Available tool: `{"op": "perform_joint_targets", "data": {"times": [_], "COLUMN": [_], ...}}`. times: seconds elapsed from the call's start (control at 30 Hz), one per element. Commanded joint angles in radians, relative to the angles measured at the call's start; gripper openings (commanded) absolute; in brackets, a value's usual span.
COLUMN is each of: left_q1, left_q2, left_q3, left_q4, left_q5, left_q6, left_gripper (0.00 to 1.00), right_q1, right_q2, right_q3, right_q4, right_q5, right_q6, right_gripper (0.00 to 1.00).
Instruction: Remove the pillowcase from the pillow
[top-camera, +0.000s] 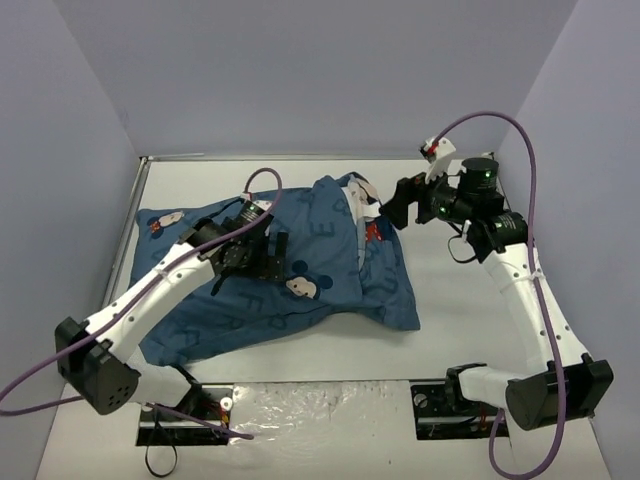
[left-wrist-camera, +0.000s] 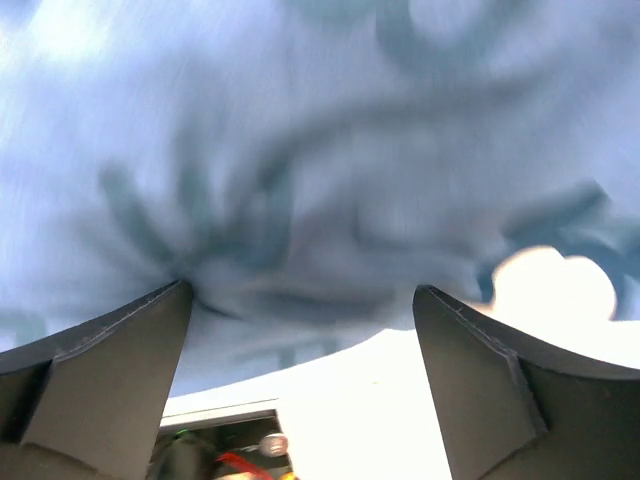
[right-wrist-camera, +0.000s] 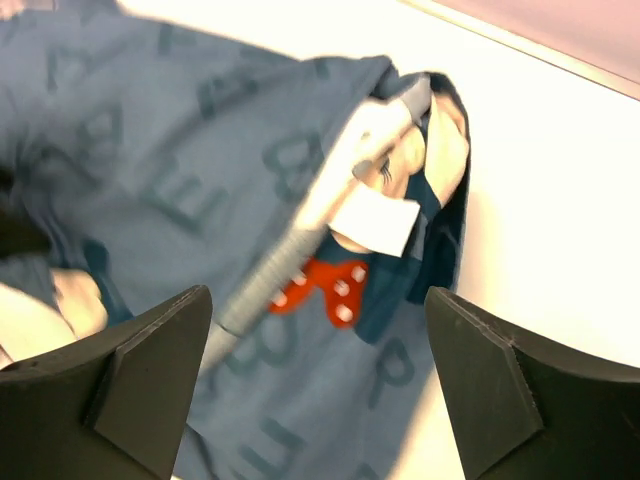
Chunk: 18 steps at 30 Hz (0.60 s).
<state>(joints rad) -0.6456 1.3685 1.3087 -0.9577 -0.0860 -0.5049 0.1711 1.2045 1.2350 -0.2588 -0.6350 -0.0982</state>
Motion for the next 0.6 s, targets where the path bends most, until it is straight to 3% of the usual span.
{"op": "perform_joint_targets", "data": {"times": [0.0, 0.13, 0.27, 0.43, 0.57], "left_q1": [0.001, -0.002, -0.003, -0.006, -0.008], "left_q2": [-0.098, -0.149, -0.135, 0.035, 0.214], "left_q3": [0.007, 0.026, 0.084, 0.266, 0.466], "left_q4": [0.034, 0.112, 0.142, 0.159, 0.103], "left_q5": [0.029, 0.058, 0.046, 0.02, -0.014], "left_q6": [-0.106, -0.113, -0.101, -0.073, -0.066], "left_gripper": [0.94, 0.96, 0.97, 0.97, 0.97], "right_q1": [0.089, 0.205, 0.222, 0.22, 0.226], "right_q2": [0.067, 0.182, 0.277, 0.4, 0.428], "right_q3": [0.037, 0.063, 0.067, 0.086, 0.049], "right_q4": [0.047, 0.134, 0.181, 0.207, 0.213], "right_q5": [0.192, 0.336, 0.519, 0.581, 0.583], "right_q6": [0.282, 0.455, 0.466, 0.434, 0.469], "right_gripper": [0.83, 0.82, 0.77, 0.69, 0.54]}}
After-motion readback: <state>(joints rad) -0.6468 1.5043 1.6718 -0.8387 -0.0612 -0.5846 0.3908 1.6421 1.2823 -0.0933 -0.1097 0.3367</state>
